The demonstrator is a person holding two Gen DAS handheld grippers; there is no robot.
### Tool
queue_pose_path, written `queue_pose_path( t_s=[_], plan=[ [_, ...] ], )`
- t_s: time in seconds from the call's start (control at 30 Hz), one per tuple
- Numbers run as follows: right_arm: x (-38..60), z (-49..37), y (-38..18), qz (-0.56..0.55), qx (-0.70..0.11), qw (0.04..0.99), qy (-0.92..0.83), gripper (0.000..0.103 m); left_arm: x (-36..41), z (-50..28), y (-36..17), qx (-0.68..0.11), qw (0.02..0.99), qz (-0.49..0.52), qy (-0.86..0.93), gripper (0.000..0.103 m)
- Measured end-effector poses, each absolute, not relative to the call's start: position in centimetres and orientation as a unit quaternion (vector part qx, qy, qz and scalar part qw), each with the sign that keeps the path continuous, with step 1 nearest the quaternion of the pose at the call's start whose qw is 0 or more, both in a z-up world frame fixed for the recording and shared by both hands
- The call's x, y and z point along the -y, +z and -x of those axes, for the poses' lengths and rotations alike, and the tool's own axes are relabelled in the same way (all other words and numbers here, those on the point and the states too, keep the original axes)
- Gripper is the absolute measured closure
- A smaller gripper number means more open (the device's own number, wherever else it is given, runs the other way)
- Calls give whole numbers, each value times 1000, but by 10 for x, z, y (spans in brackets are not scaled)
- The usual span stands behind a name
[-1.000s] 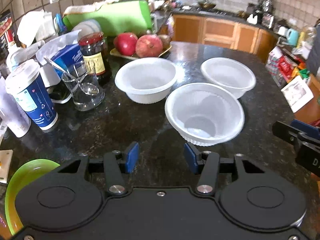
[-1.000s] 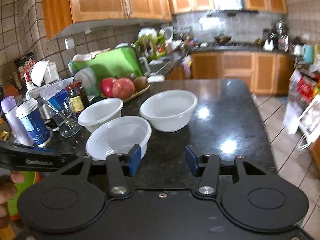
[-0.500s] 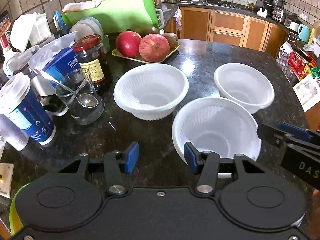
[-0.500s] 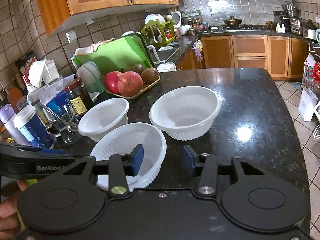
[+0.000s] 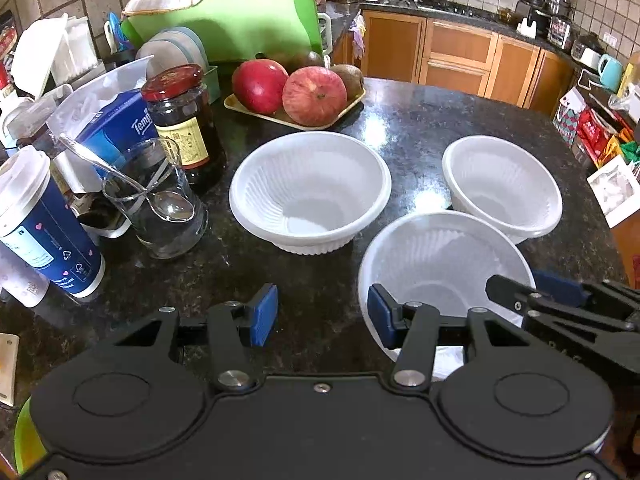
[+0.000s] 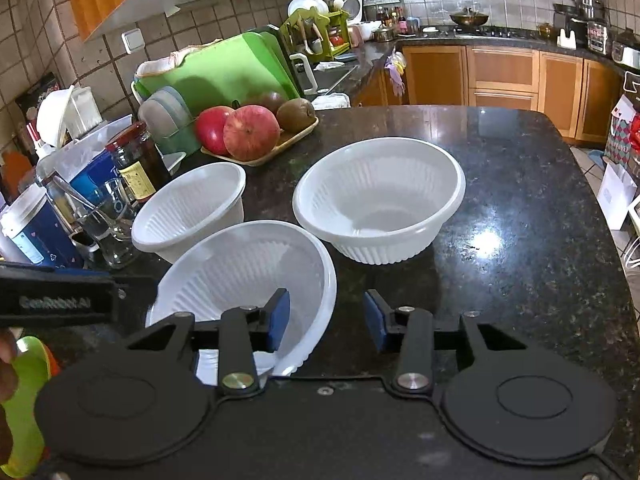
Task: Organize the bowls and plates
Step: 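Lift the white bowl with the left gripper and carry it toward the plates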
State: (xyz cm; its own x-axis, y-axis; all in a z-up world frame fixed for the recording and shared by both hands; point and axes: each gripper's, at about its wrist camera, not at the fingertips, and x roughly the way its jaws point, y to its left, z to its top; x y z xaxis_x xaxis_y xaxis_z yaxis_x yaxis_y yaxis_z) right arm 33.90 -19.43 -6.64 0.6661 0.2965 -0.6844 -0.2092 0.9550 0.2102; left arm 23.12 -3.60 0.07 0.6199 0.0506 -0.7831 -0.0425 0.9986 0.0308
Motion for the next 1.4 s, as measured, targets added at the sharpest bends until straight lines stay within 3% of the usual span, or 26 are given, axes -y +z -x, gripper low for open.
queue_pose_path(
  t_s=[0.5,0.67,0.73,0.93,1.4],
  plan=[
    [187,-347,-71,-47,-390,908,145,63,48,-247,-9,-445,896,-14,-8,46],
    [186,-348,-77,-47,-403,903,143,71,50,-260,-25,-468,884,-12,-12,46],
    [185,-346,-78,-49,-407,901,142,76,51,-261,-30,-479,878,-9,-20,53],
    [181,-326,-77,-57,-411,899,138,84,55,-247,-35,-489,871,-15,-53,59],
    [168,-245,-60,-80,-406,906,86,84,36,-189,-20,-475,869,-32,-134,62]
  ],
)
